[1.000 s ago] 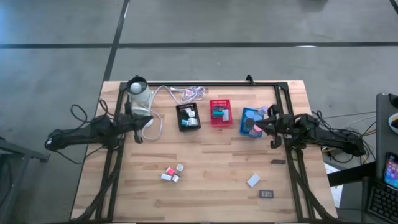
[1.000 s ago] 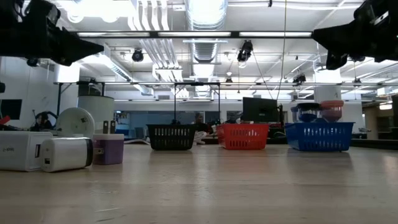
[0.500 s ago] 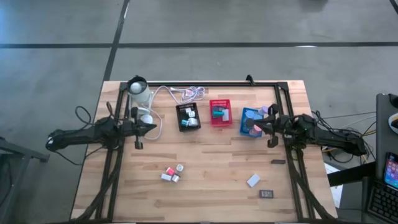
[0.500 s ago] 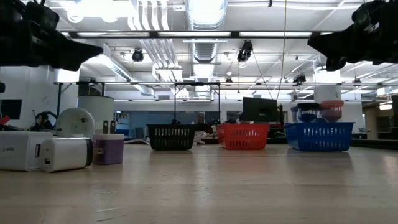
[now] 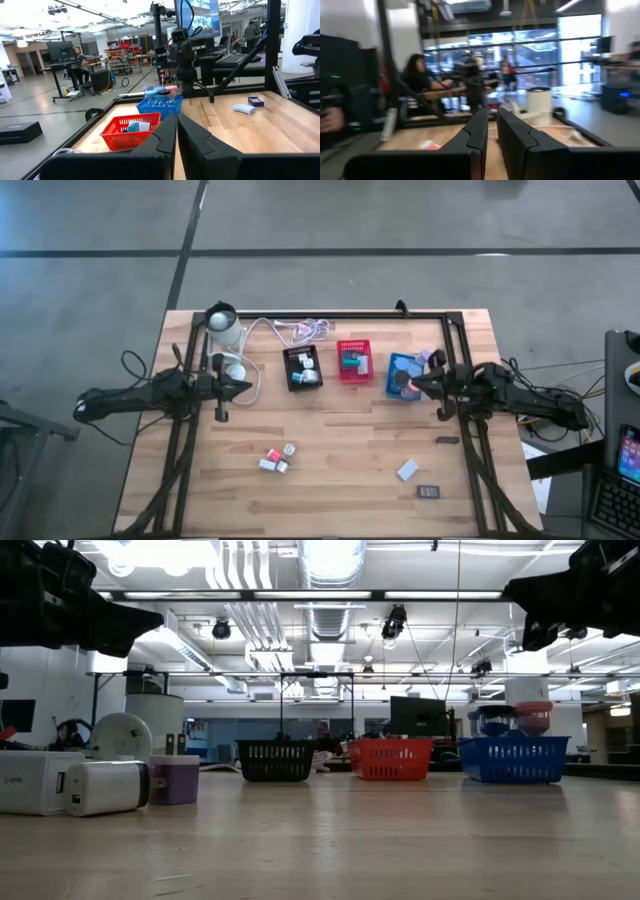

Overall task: Pick & Place Office items
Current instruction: Put the white digital clock into the red bin

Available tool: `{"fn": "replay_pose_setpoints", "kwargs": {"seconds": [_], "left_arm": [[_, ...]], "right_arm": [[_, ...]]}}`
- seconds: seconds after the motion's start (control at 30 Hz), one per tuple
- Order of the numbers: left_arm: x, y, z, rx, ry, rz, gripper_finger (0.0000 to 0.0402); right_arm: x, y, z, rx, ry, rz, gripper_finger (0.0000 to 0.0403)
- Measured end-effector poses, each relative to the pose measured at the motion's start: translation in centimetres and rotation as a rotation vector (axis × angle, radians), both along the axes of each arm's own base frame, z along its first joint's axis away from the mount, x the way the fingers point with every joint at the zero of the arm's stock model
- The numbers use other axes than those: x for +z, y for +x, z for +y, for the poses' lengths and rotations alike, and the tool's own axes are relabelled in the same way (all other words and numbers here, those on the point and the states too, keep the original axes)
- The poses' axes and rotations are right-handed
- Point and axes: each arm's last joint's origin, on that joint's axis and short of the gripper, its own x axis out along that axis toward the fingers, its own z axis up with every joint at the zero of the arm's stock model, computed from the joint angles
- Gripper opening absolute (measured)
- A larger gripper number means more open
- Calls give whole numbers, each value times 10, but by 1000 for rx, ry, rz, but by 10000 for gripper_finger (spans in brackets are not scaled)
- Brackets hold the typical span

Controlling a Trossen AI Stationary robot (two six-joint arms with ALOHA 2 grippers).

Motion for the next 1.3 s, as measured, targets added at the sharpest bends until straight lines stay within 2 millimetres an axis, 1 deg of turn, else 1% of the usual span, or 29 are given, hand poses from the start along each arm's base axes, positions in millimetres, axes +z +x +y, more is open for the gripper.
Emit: {"fn": "replay_pose_setpoints", "kwargs": {"seconds": [0.07,0.17,0.33,0.43,0.63,0.8,0.97,1.17,1.3], "left_arm": [[0,0,0,2,0,0,22],[0,0,1,20,-10,-2,23],[3,-1,1,26,-70,-19,23],[2,-1,1,21,-84,-13,23],[-1,0,0,-24,-138,1,22],[0,3,-2,-67,-150,39,5],[17,8,-4,-86,-159,66,4],[41,20,-7,-106,-164,130,5],[49,29,-7,-101,-169,198,6]], "right_arm": [[0,0,1,33,0,-3,38],[1,-1,1,23,-10,-15,38],[-1,-1,-3,-111,-26,-5,38],[-3,0,-4,-156,-14,12,38],[-4,1,-2,-133,-18,20,38],[0,0,0,-121,-41,-12,38],[-1,1,0,-118,-34,-6,38],[-3,1,0,-116,-28,17,38],[-6,2,-1,-117,-34,47,38]]}}
